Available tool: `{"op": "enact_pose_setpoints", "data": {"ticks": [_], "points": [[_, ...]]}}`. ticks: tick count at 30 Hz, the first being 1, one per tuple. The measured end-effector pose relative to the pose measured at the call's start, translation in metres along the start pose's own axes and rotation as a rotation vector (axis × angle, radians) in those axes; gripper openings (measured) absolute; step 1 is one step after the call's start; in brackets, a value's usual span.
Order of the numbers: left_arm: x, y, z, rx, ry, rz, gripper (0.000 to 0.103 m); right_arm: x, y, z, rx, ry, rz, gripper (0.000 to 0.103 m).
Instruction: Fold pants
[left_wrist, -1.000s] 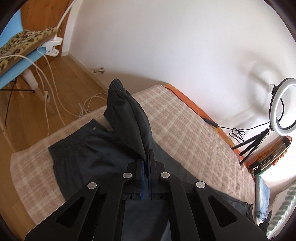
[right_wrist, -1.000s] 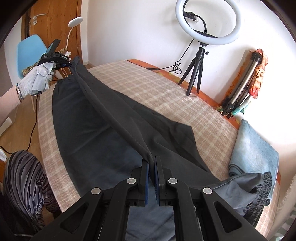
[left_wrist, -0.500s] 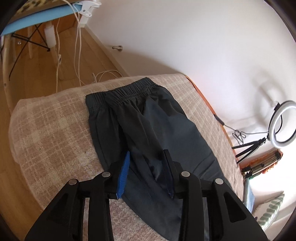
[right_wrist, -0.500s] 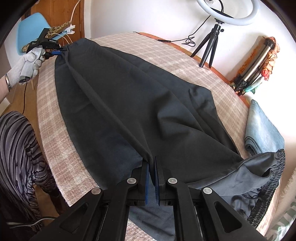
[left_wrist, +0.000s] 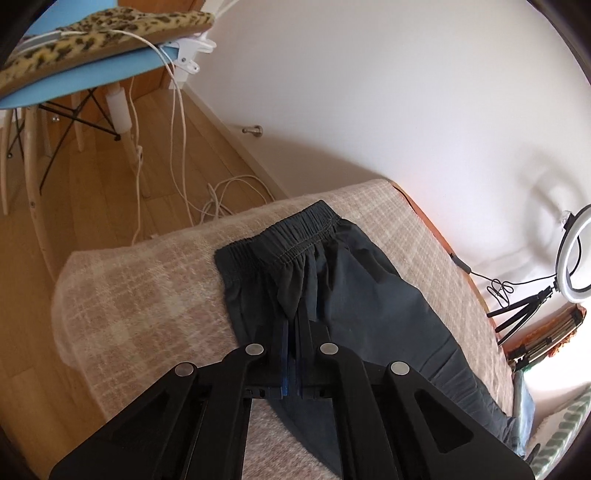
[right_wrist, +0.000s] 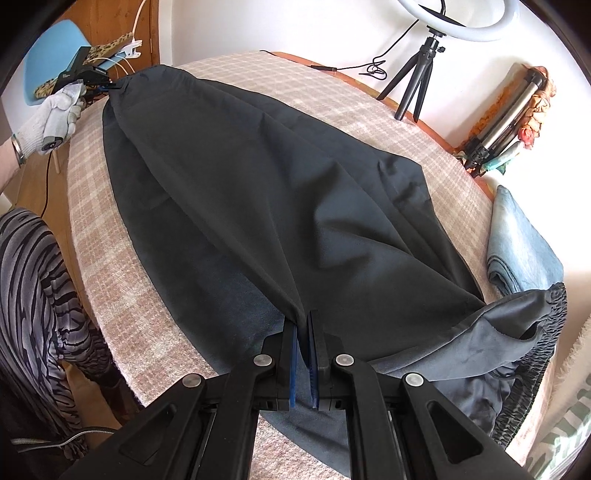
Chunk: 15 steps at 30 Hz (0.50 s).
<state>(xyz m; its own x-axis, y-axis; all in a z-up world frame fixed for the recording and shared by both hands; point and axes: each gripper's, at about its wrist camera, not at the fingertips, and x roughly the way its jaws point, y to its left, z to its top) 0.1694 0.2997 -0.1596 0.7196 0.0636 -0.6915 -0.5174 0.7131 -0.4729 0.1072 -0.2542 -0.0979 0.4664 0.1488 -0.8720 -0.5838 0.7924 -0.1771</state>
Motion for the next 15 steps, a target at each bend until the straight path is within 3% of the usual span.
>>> {"op": "enact_pose_setpoints", "data": {"ticks": [3, 6, 10, 13, 14, 15], "points": [[0.001, 0.009, -0.004, 0.059, 0.025, 0.044, 0.001, -0.007, 0.003, -0.002, -0.008, -0.005, 0.028, 0.003], [0.009, 0.023, -0.006, 0.043, 0.074, 0.03, 0.002, 0.002, 0.01, -0.008, -0.034, 0.034, 0.045, 0.003], [0.007, 0.016, -0.005, 0.092, 0.065, 0.052, 0.011, 0.017, 0.012, -0.012, -0.034, 0.071, 0.053, 0.003], [0.007, 0.012, -0.003, 0.112, 0.087, 0.058, 0.016, 0.014, 0.007, -0.011, -0.02, 0.092, 0.106, 0.014], [0.005, 0.012, -0.003, 0.119, 0.089, 0.068, 0.018, 0.01, 0.006, -0.01, -0.023, 0.081, 0.112, 0.022], [0.003, 0.011, -0.002, 0.125, 0.089, 0.086, 0.028, 0.004, 0.005, -0.009, -0.02, 0.069, 0.127, 0.03]]}}
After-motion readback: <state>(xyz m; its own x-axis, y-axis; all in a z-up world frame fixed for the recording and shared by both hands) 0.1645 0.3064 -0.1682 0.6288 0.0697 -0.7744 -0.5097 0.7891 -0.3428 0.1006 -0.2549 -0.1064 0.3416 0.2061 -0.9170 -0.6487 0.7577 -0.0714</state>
